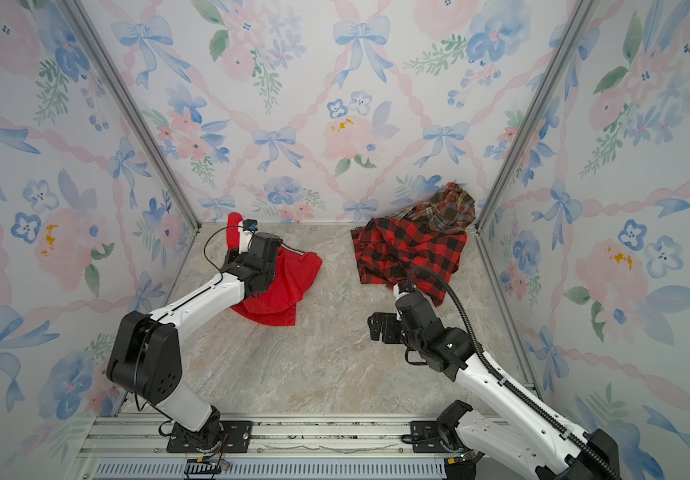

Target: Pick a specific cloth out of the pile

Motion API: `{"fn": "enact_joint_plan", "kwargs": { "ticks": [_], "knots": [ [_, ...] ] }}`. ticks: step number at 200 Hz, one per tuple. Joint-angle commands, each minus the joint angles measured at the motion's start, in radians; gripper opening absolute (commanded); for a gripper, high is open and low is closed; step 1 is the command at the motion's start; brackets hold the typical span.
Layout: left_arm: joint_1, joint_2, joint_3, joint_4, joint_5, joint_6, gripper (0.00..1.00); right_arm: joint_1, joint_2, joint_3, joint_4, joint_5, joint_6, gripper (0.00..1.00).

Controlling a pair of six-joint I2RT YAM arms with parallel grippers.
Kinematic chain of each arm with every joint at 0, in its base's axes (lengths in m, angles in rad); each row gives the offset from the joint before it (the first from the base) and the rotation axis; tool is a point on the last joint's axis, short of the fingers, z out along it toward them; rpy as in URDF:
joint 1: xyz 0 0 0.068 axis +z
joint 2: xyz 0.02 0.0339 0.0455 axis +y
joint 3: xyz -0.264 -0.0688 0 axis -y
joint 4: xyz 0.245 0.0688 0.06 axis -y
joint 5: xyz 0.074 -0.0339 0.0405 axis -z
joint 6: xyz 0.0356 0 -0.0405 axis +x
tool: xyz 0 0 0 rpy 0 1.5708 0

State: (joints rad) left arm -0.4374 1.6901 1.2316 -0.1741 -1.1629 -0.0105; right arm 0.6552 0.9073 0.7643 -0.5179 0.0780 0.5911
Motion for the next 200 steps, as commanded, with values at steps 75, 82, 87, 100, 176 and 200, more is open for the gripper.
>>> {"fn": "enact_joint_plan", "kwargs": {
  "ticks": [75, 82, 87, 100, 176, 200],
  "knots": [
    [-0.28, 0.27, -0.017, -0.024, 0.074, 0.275, 0.0, -0.022, -0.041, -0.061, -0.004, -0.009, 0.006, 0.97],
    [-0.281, 0.27, -0.01, -0.084, 0.177, 0.218, 0.0, -0.022, -0.042, -0.062, -0.001, -0.009, 0.007, 0.97],
    [-0.273, 0.272, 0.001, -0.132, 0.248, 0.164, 0.0, -0.022, -0.04, -0.064, 0.0, -0.01, 0.006, 0.97],
    [-0.234, 0.275, 0.029, -0.223, 0.443, 0.056, 0.0, -0.022, -0.039, -0.063, -0.002, -0.012, 0.007, 0.97],
    [0.023, 0.405, 0.122, -0.361, 1.04, -0.167, 0.0, -0.031, -0.021, -0.042, 0.0, -0.012, 0.001, 0.97],
    [0.055, 0.44, 0.127, -0.366, 0.92, -0.23, 0.0, -0.034, 0.002, -0.023, -0.001, -0.011, -0.006, 0.97]
  ]
}}
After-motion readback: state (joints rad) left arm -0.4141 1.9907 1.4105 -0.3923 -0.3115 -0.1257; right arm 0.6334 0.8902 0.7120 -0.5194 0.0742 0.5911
